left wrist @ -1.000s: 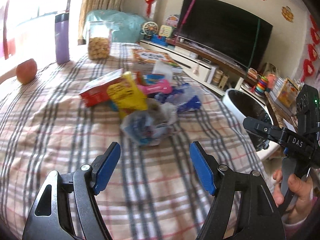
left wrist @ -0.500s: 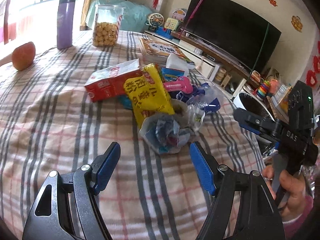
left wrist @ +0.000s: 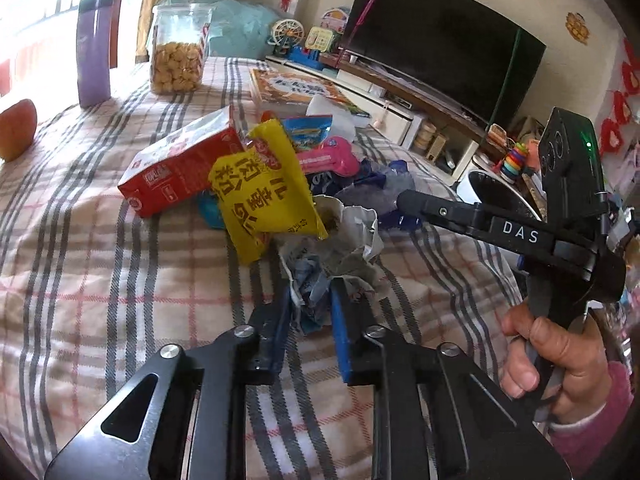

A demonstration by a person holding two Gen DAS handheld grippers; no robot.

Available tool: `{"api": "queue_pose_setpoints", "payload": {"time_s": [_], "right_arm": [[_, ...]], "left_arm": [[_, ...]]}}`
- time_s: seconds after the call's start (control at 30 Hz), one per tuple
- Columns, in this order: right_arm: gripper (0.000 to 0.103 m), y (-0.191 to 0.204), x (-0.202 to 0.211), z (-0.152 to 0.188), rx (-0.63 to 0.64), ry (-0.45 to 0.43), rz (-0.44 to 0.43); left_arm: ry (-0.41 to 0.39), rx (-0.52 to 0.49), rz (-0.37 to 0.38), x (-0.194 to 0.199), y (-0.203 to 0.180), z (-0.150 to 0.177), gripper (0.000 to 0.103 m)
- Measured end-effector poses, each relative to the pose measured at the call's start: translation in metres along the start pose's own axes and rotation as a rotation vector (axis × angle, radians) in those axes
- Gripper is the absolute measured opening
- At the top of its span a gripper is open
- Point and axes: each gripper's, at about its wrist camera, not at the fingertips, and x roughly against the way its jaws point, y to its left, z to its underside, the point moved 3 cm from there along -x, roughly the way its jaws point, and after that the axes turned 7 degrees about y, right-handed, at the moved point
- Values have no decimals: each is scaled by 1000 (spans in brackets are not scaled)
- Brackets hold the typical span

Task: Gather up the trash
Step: 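Grasp the crumpled white wrapper with the left gripper while the right grasps the blue plastic bag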

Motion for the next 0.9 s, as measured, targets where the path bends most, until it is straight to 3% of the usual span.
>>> {"api": "queue_pose_setpoints", "payload": {"time_s": [0.17, 0.43, 0.47, 0.53, 0.57, 0.6, 0.83, 0.87, 0.9], "right_arm": [[22, -3, 19, 9, -16, -23, -6], [24, -13, 58, 34, -38, -37, -1], [29, -14, 60, 38, -39, -25, -5], [51, -14, 60, 43, -32, 0, 3], [76, -13, 60, 44, -21, 0, 16], [90, -11, 60, 44, -1, -7, 34], [92, -6, 33, 26, 114, 33, 70], [88, -7, 27, 24, 111, 50, 55], [74, -8, 24, 25, 108, 61, 47]], "left_arm": [[-2, 5, 37, 7, -8, 5, 16], [-20, 2, 52, 20, -20, 14, 14], [-21, 4, 53, 20, -19, 15, 14], [-18, 9, 51, 21, -17, 16, 14], [-16, 10, 49, 21, -16, 16, 14], [-14, 12, 47, 20, -15, 17, 14], [-18, 7, 45, 28, -16, 21, 14], [-17, 6, 46, 28, -17, 21, 14], [-17, 6, 51, 30, -18, 23, 14]]}}
